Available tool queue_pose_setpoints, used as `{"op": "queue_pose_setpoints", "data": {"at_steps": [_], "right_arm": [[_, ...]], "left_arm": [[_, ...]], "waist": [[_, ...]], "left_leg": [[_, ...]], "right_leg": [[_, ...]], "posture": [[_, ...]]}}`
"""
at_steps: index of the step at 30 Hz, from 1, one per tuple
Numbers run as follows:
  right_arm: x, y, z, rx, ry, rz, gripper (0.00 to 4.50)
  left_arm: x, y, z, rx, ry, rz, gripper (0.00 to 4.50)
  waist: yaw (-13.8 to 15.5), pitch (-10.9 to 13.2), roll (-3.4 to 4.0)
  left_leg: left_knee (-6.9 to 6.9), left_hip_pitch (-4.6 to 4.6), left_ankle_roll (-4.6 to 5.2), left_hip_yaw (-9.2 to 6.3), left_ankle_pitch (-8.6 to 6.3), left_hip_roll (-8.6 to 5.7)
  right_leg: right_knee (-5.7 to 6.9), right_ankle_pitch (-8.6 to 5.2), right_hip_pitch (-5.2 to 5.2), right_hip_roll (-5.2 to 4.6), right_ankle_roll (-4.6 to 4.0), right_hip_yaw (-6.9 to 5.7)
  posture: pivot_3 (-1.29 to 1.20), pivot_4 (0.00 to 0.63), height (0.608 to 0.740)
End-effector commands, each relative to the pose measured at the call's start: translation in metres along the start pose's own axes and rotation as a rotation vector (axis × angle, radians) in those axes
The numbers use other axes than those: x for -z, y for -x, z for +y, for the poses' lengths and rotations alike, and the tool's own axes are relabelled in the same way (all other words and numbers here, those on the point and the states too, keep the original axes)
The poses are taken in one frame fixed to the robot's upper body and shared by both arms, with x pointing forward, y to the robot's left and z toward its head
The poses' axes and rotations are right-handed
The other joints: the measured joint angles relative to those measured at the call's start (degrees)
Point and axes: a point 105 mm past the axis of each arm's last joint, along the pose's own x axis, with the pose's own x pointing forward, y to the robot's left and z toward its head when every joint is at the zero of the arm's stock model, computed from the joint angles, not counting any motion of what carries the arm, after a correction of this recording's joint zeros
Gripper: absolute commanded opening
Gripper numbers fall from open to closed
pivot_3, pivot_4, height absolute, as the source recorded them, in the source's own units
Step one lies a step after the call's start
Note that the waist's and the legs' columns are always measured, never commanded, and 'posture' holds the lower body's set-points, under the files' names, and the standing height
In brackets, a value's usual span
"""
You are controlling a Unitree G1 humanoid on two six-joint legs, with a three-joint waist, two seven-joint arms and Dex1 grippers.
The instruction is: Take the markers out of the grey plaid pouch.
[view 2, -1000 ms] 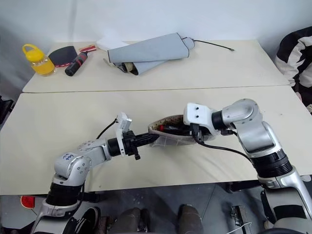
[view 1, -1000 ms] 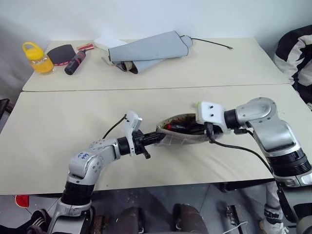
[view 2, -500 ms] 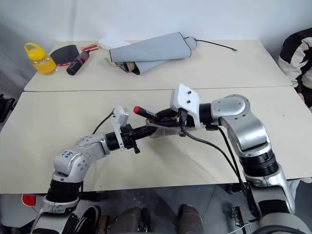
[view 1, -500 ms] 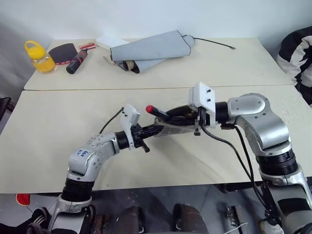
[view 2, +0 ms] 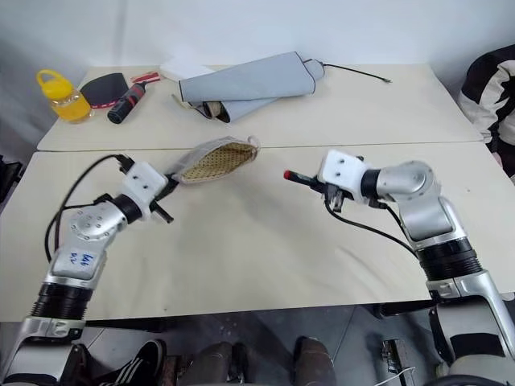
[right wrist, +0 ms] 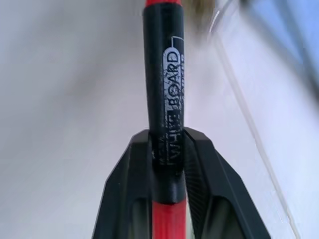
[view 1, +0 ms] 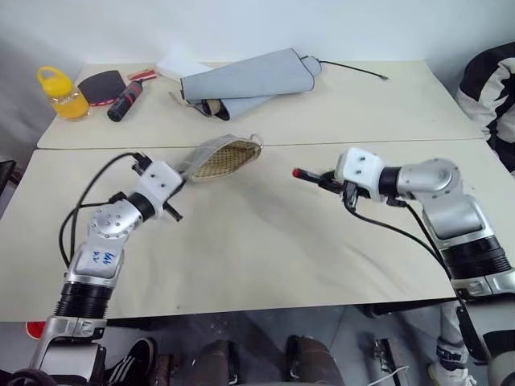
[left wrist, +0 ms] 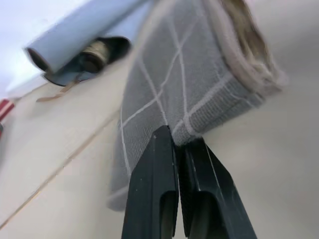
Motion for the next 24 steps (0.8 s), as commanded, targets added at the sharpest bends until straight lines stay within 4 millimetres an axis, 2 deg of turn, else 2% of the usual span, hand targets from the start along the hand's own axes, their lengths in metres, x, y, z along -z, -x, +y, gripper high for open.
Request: {"op": "queue_pose_setpoints", "data": {"at_steps": [1,4,7,11,12,14,19,22,24], "right_arm": [[0.021,0.0,0.007,0.004,0.044,0.046,0.49],[0.028,-0.003,0.011,0.009,-0.022,0.024,0.49],[0.016,-0.004,0.005,0.037,-0.065,-0.035,1.5],[0.009,-0.001,0.008,0.008,-0.11,-0.056,2.96],[0.003,0.002,0.005,0.026,-0.173,-0.106,2.96],[-0.009,0.009,0.002,0.044,-0.259,-0.201,2.96],[-0.02,0.028,0.007,0.086,-0.399,-0.347,2.96],[-0.032,0.039,0.017,0.104,-0.525,-0.486,2.96],[-0.029,0.046,0.029,0.092,-0.566,-0.511,2.96]], "left_arm": [[-0.002,-0.003,-0.015,0.024,0.038,-0.028,0.0],[-0.01,-0.002,-0.022,0.066,0.138,-0.08,0.0],[-0.016,0.002,-0.019,0.061,0.2,-0.107,0.72],[-0.024,0.01,-0.014,0.059,0.178,-0.138,2.05],[-0.026,0.015,-0.017,0.088,0.195,-0.147,2.33],[-0.034,0.027,-0.018,0.129,0.28,-0.198,2.33],[-0.043,0.057,-0.022,0.16,0.426,-0.238,2.33],[-0.037,0.073,-0.017,0.124,0.515,-0.216,2.33],[-0.03,0.082,-0.01,0.083,0.502,-0.191,2.33]], "waist": [[-0.11,0.0,0.0],[-0.23,0.0,0.0],[-0.28,0.0,0.0],[-0.26,0.0,0.0],[-0.26,0.0,0.0],[-0.24,0.0,0.0],[-0.07,0.0,0.01],[-0.05,0.0,0.01],[0.11,0.0,0.01]], "left_leg": [[0.0,0.0,0.0,0.0,0.0,0.0],[0.04,0.03,0.0,0.0,0.03,0.03],[0.14,0.08,0.03,-0.01,0.08,0.06],[0.19,0.09,0.02,-0.03,0.09,0.06],[0.18,0.1,0.02,-0.04,0.09,0.05],[0.14,0.1,0.02,-0.06,0.09,0.04],[0.1,0.09,0.0,-0.17,0.06,0.06],[0.11,0.1,0.01,-0.17,0.06,0.04],[0.13,0.11,0.0,-0.17,0.06,0.04]], "right_leg": [[0.0,0.0,0.0,0.0,0.0,0.0],[0.05,0.0,0.02,0.03,0.0,0.0],[0.11,0.0,0.1,0.04,0.0,0.03],[0.24,0.0,0.08,0.01,0.0,0.06],[0.26,0.0,0.08,0.0,0.0,0.05],[0.26,0.0,0.07,-0.02,0.0,0.04],[0.21,0.0,0.09,-0.04,0.0,0.0],[0.19,0.0,0.13,-0.05,0.0,0.03],[0.22,0.0,0.14,-0.05,-0.01,0.03]], "posture": [[0.0,0.15,0.74],[0.0,0.15,0.74],[0.0,0.15,0.74],[0.0,0.15,0.74],[0.0,0.15,0.74],[0.0,0.15,0.74],[0.0,0.15,0.74],[0.0,0.15,0.74],[0.0,0.15,0.74]]}}
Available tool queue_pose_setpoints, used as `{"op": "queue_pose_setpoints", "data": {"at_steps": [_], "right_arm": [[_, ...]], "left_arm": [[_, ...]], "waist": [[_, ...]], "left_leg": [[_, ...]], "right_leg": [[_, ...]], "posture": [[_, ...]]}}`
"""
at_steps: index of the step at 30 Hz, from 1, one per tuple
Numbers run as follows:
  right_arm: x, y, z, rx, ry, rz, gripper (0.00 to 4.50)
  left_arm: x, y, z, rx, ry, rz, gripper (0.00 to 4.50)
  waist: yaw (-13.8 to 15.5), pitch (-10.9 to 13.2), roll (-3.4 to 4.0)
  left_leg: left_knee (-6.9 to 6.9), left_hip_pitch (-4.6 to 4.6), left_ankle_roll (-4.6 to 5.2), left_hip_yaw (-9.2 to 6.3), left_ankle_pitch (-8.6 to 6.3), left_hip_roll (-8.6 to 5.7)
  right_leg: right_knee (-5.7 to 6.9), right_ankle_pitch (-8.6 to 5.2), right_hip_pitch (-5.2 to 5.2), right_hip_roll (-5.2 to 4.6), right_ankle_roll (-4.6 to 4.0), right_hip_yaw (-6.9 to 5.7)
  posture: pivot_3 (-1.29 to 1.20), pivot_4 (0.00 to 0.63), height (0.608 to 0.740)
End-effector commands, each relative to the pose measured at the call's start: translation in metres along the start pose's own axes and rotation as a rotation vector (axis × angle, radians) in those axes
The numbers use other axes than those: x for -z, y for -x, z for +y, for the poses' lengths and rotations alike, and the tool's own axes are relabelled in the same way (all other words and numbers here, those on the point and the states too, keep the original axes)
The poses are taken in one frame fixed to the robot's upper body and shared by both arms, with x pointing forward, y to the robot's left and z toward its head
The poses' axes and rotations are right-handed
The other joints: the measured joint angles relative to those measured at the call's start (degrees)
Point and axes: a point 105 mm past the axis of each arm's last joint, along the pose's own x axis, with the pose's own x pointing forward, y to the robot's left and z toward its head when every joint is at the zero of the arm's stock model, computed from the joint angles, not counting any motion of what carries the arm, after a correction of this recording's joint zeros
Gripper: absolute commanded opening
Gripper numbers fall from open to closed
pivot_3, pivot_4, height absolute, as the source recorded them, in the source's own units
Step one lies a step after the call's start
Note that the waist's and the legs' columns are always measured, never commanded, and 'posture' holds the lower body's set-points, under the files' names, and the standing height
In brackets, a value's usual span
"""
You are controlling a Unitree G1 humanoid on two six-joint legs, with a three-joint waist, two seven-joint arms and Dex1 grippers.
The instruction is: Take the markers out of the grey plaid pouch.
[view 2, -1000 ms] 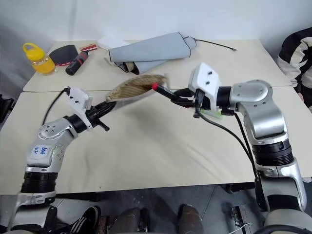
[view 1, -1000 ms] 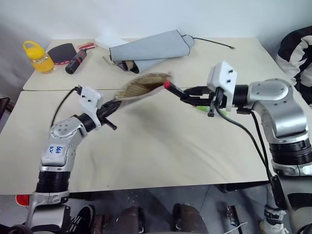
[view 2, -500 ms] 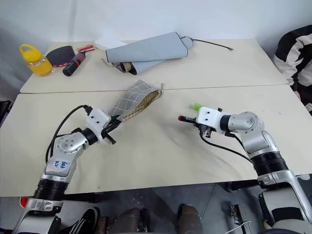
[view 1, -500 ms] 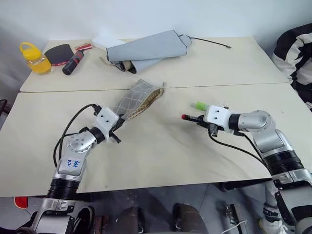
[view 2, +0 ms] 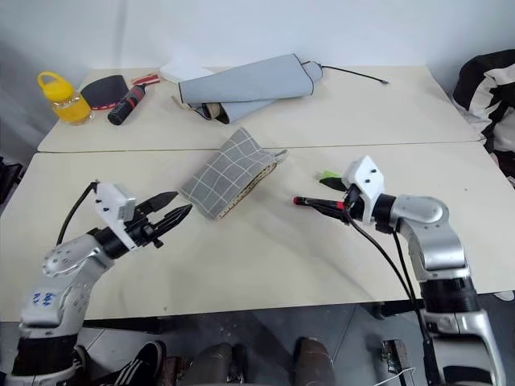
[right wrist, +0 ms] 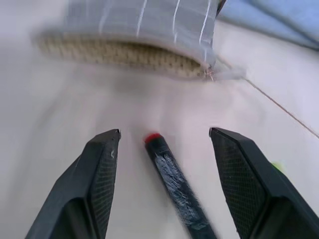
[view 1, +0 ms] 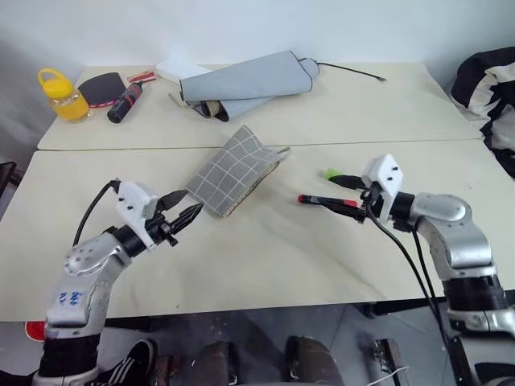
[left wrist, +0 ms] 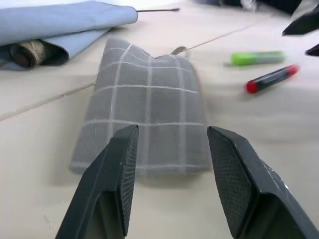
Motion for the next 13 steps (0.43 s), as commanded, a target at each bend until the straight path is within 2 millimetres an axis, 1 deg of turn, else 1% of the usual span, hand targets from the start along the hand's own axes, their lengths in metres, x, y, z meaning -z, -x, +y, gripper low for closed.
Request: {"op": "queue_pose_setpoints", "data": {"at_steps": [1,3,4,7,8,10,13], "right_arm": [[-0.006,0.021,0.009,0.015,-0.011,-0.059,2.96],[0.017,0.036,0.007,0.049,0.02,0.031,2.96],[0.024,0.042,0.005,0.068,0.036,0.055,2.96],[0.033,0.054,-0.007,0.145,0.049,0.078,2.96],[0.041,0.06,-0.011,0.171,0.09,0.113,2.96],[0.051,0.068,-0.017,0.2,0.115,0.148,2.96],[0.053,0.076,-0.028,0.247,0.106,0.131,2.96]], "left_arm": [[-0.013,0.021,0.009,-0.056,-0.059,-0.026,2.33],[-0.005,0.035,0.015,-0.092,-0.083,-0.005,2.33],[0.0,0.043,0.02,-0.117,-0.082,0.013,2.33],[0.016,0.06,0.033,-0.181,-0.095,0.082,2.33],[0.017,0.062,0.036,-0.195,-0.112,0.093,2.33],[0.012,0.065,0.041,-0.221,-0.109,0.083,2.33],[0.011,0.069,0.045,-0.23,-0.148,0.077,2.33]], "waist": [[0.1,0.0,0.0],[0.21,0.0,0.0],[0.29,0.0,0.0],[0.21,0.0,0.01],[0.14,0.0,0.01],[0.06,0.0,0.01],[0.12,0.0,0.01]], "left_leg": [[-0.01,0.0,0.0,0.0,0.0,0.0],[-0.01,0.01,0.01,0.02,-0.02,-0.02],[-0.02,0.01,0.04,0.07,-0.04,-0.04],[-0.04,0.01,0.05,0.17,-0.05,-0.04],[-0.03,0.02,0.05,0.18,-0.04,-0.04],[-0.03,0.02,0.05,0.18,-0.04,-0.02],[-0.03,0.02,0.04,0.17,-0.05,-0.02]], "right_leg": [[-0.02,0.0,0.0,0.0,0.0,0.0],[-0.04,0.0,0.0,0.0,0.0,0.01],[-0.1,0.0,0.0,-0.01,0.0,0.04],[-0.26,0.0,0.0,0.0,-0.01,0.09],[-0.26,-0.01,-0.02,0.0,-0.02,0.1],[-0.31,-0.02,-0.04,0.0,-0.04,0.11],[-0.26,-0.02,-0.02,-0.01,-0.04,0.11]], "posture": [[0.0,0.15,0.74],[0.0,0.15,0.74],[0.0,0.15,0.74],[0.0,0.15,0.74],[0.0,0.15,0.74],[0.0,0.15,0.74],[0.0,0.15,0.74]]}}
